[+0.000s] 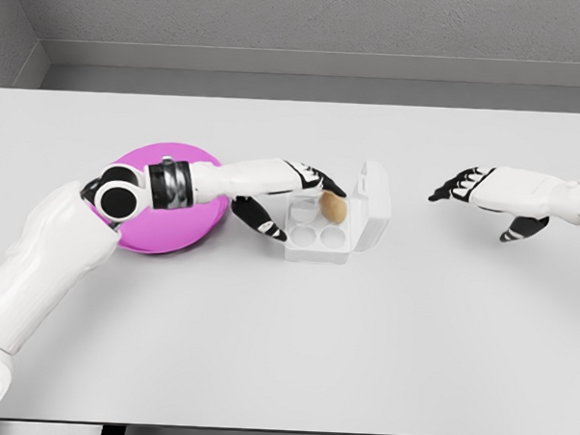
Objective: Pack egg into the box and close the box lid
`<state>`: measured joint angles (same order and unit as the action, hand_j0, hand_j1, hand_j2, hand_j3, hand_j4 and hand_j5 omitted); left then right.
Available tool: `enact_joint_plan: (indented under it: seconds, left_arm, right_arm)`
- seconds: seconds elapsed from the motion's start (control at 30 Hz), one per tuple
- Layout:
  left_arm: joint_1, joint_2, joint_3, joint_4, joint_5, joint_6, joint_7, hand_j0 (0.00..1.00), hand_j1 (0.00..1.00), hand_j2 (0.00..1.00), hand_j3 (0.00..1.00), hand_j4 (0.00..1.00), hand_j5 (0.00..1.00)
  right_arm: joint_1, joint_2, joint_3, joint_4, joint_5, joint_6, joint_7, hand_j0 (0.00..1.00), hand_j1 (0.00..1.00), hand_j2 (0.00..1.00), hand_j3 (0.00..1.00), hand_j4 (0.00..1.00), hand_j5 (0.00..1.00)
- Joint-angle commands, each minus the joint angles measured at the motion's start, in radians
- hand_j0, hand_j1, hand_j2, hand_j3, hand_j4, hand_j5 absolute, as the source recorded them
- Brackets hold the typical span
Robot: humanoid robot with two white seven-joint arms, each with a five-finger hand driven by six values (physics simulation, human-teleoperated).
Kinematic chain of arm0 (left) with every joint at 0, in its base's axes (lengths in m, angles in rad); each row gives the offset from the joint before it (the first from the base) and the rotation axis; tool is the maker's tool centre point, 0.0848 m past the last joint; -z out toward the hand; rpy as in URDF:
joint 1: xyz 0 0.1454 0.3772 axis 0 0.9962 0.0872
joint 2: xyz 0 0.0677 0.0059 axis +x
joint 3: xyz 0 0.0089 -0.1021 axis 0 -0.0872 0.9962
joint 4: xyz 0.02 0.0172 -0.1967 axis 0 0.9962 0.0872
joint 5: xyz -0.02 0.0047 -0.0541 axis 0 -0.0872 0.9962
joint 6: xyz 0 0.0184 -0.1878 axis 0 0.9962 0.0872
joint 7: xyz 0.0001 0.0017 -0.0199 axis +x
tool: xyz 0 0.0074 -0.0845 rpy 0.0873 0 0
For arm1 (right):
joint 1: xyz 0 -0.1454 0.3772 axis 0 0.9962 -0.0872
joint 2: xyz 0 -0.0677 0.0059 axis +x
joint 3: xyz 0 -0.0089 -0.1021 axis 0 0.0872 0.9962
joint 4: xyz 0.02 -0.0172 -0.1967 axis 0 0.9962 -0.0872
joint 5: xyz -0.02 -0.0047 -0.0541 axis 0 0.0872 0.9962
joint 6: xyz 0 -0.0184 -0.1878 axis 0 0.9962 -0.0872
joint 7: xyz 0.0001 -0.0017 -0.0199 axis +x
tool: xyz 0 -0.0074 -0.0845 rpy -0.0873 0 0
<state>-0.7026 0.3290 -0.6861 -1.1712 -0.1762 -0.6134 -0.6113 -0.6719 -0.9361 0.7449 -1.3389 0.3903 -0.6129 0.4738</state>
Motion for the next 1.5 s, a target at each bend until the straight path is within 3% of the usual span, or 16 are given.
enact_joint_plan:
  seconds: [0.0,0.27,0.5,0.67,0.8,0.9,1.13,1.47]
  left_arm:
    - [0.0,0.002,0.005,-0.01,0.007,0.003,0.0,0.97,0.97,0.97,0.97,0.97,0.97]
    - [0.002,0.045,0.053,-0.073,0.024,0.003,0.0,0.97,0.97,0.97,0.97,0.97,0.97]
    - [0.006,0.105,0.053,-0.111,0.064,0.003,0.0,0.98,0.98,0.98,0.98,0.98,0.98]
    - [0.008,0.131,0.053,-0.136,0.089,0.003,0.0,0.98,0.98,0.98,0.98,0.98,0.98]
    - [0.011,0.235,0.053,-0.209,0.167,0.003,0.0,0.99,0.99,0.99,0.99,0.99,0.99]
    - [0.037,0.364,0.053,-0.309,0.258,0.003,0.0,1.0,1.0,1.0,1.0,1.0,1.0]
    - [0.066,0.397,0.051,-0.312,0.261,0.003,0.0,1.0,1.0,1.0,1.0,1.0,1.0]
    - [0.074,0.423,0.054,-0.311,0.273,0.003,0.0,1.0,1.0,1.0,1.0,1.0,1.0]
  right_arm:
    - [0.0,-0.001,-0.001,0.0,-0.005,0.002,0.0,1.0,1.0,1.0,1.0,1.0,1.0]
    - [-0.002,-0.001,-0.002,0.0,-0.005,0.002,0.0,1.0,1.0,1.0,1.0,1.0,1.0]
    - [-0.006,0.014,0.001,0.001,-0.005,0.002,0.0,1.0,1.0,1.0,1.0,1.0,1.0]
    - [-0.008,0.092,0.021,0.003,-0.005,0.002,0.003,1.0,1.0,1.0,1.0,1.0,1.0]
    - [-0.008,0.096,0.021,0.001,-0.005,0.002,0.003,1.0,1.0,1.0,1.0,1.0,1.0]
    - [-0.009,0.103,0.021,-0.011,-0.005,0.002,0.003,1.0,1.0,1.0,1.0,1.0,1.0]
    - [-0.011,0.103,0.027,-0.112,-0.005,0.002,0.003,1.0,1.0,1.0,1.0,1.0,1.0]
    - [-0.038,0.105,0.024,-0.16,-0.005,0.002,0.003,1.0,1.0,1.0,1.0,1.0,1.0]
